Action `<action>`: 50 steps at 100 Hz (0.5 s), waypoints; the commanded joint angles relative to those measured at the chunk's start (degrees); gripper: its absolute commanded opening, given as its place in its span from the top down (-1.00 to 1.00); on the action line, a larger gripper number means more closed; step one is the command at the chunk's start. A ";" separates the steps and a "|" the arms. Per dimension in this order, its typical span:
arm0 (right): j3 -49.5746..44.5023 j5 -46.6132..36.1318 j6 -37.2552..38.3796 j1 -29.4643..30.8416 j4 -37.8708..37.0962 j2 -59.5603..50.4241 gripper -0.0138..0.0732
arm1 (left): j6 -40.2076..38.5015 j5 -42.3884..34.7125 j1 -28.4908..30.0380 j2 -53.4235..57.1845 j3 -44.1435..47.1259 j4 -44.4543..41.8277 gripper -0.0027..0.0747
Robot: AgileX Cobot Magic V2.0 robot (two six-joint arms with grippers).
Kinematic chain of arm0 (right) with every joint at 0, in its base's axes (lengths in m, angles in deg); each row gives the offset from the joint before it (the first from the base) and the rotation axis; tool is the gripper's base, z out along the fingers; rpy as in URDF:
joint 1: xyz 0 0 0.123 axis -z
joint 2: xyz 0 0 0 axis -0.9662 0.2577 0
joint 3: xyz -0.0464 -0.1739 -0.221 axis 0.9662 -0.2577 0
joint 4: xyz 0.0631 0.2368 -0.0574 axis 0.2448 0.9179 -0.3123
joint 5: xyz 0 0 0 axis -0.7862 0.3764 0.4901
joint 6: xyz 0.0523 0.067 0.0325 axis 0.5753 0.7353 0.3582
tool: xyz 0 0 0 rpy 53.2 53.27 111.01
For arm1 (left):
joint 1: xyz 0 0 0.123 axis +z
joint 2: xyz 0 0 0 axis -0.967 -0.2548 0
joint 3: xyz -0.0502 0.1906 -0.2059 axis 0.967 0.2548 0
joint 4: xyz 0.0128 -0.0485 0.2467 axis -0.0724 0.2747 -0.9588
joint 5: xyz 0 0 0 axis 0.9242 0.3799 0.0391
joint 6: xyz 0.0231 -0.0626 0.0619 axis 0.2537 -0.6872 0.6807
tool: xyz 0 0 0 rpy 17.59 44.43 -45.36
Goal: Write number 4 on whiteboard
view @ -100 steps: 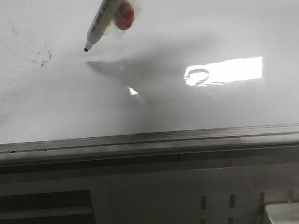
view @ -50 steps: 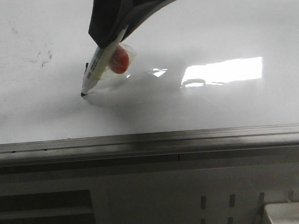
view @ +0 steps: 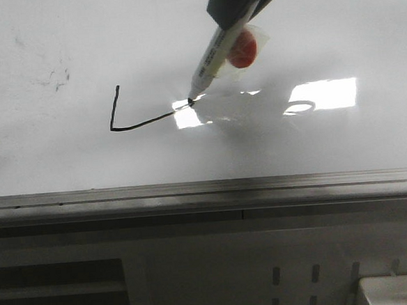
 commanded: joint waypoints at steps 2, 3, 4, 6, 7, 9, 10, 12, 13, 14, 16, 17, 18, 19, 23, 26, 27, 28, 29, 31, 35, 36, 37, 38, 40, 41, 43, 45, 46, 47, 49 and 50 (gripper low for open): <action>3.13 -4.63 -0.08 -1.87 -0.63 -1.62 0.83 | -0.13 -3.81 0.13 0.20 -1.54 0.99 -0.13; 3.30 -4.63 -0.08 -2.01 -0.63 -1.46 0.83 | -0.13 -3.81 0.13 0.20 -1.54 0.99 -0.13; 3.65 -4.63 -0.08 -2.25 -0.63 -1.49 0.83 | -0.13 -3.81 0.13 0.20 -1.54 0.99 -0.13; 4.15 -4.63 -0.08 -2.47 -0.63 -1.35 0.83 | -0.13 -3.81 0.13 0.20 -1.54 0.99 -0.13; 4.45 -4.63 -0.08 -2.61 -0.63 -1.24 0.83 | -0.13 -3.81 0.13 0.20 -1.54 0.99 -0.13; 4.91 -4.63 -0.08 -2.59 -0.63 -1.13 0.83 | -0.13 -3.81 0.13 0.20 -1.54 0.99 -0.13; 4.91 -4.63 -0.08 -2.59 -0.63 -1.03 0.83 | -0.13 -3.81 0.13 0.20 -1.54 0.99 -0.13; 5.30 -4.76 -0.19 -2.59 -0.73 -0.96 0.83 | -0.13 -3.81 0.13 0.20 -1.54 0.99 -0.13; 5.55 -4.77 -0.35 -2.59 -0.73 -0.76 0.83 | -0.13 -3.81 0.13 0.20 -1.54 0.99 -0.13; 5.67 -4.92 -0.33 -2.43 -0.73 -0.60 0.83 | -0.13 -3.81 0.13 0.20 -1.54 0.99 -0.13; 6.04 -5.19 -0.33 -2.37 -0.89 -0.27 0.83 | -0.13 -3.81 0.13 0.20 -1.54 0.99 -0.13; 6.05 -5.17 -0.33 -2.37 -1.04 -0.29 0.83 | -0.13 -3.81 0.13 0.20 -1.54 0.99 -0.13; 6.21 -5.30 -0.33 -2.24 -1.17 -0.13 0.83 | -0.13 -3.81 0.13 0.20 -1.54 0.99 -0.13; 6.23 -5.31 -0.33 -2.18 -1.31 -0.11 0.83 | -0.13 -3.81 0.13 0.20 -1.54 0.99 -0.13; 6.31 -6.53 -0.33 -1.93 -1.54 0.43 0.83 | -0.13 -3.81 0.13 0.20 -1.54 0.99 -0.13; 6.31 -7.23 -0.33 -1.77 -1.54 0.92 0.83 | -0.13 -3.81 0.13 0.20 -1.54 0.99 -0.13; 6.31 -7.28 -0.33 -1.77 -1.54 1.08 0.83 | -0.13 -3.81 0.13 0.20 -1.54 0.99 -0.13; 6.31 -7.40 -0.33 -1.77 -1.54 1.09 0.83 | -0.13 -3.81 0.13 0.20 -1.54 0.99 -0.13; 6.31 -7.40 -0.33 -1.77 -1.54 1.27 0.83 | -0.13 -3.81 0.13 0.20 -1.54 0.99 -0.13; 6.31 -7.40 -0.33 -1.77 -1.69 1.66 0.83 | -0.13 -3.81 0.13 0.20 -1.54 0.99 -0.13; 6.31 -6.86 -0.33 -1.77 -1.69 2.04 0.83 | -0.13 -3.81 0.13 0.20 -1.54 0.99 -0.13; 6.31 -6.56 -0.33 -1.77 -1.69 2.32 0.83 | -0.13 -3.81 0.13 0.20 -1.54 0.99 -0.13; 6.31 -6.14 -0.33 -1.77 -1.69 2.57 0.83 | -0.13 -3.81 0.13 0.20 -1.54 0.99 -0.13; 6.31 -5.89 -0.33 -1.77 -1.69 2.69 0.83 | -0.13 -3.81 0.13 0.20 -1.54 0.99 -0.13; 6.31 -5.23 -0.33 -1.77 -1.69 2.94 0.83 | -0.13 -3.81 0.13 0.20 -1.54 0.99 -0.13; 6.31 -5.02 -0.33 -1.77 -1.69 3.09 0.83 | -0.13 -3.81 0.13 0.20 -1.54 0.99 -0.13; 6.13 -4.58 -0.33 -1.77 -1.69 3.22 0.83 | -0.13 -3.81 0.13 0.20 -1.54 0.99 -0.13; 6.06 -4.04 -0.33 -1.77 -1.69 3.32 0.83 | -0.13 -3.81 0.13 0.20 -1.54 0.99 -0.13; 5.82 -3.69 -0.33 -1.77 -1.69 3.33 0.83 | -0.13 -3.81 0.13 0.20 -1.54 0.99 -0.13; 5.89 -3.54 -0.33 -1.77 -1.69 3.33 0.83 | -0.13 -3.81 0.13 0.20 -1.54 0.99 -0.13; 5.56 -3.24 -0.33 -1.77 -1.43 3.38 0.83 | -0.13 -3.81 0.13 0.20 -1.54 0.99 -0.13; 5.39 -3.00 -0.33 -1.87 -1.15 3.38 0.83 | -0.13 -3.81 0.13 0.20 -1.54 0.99 -0.13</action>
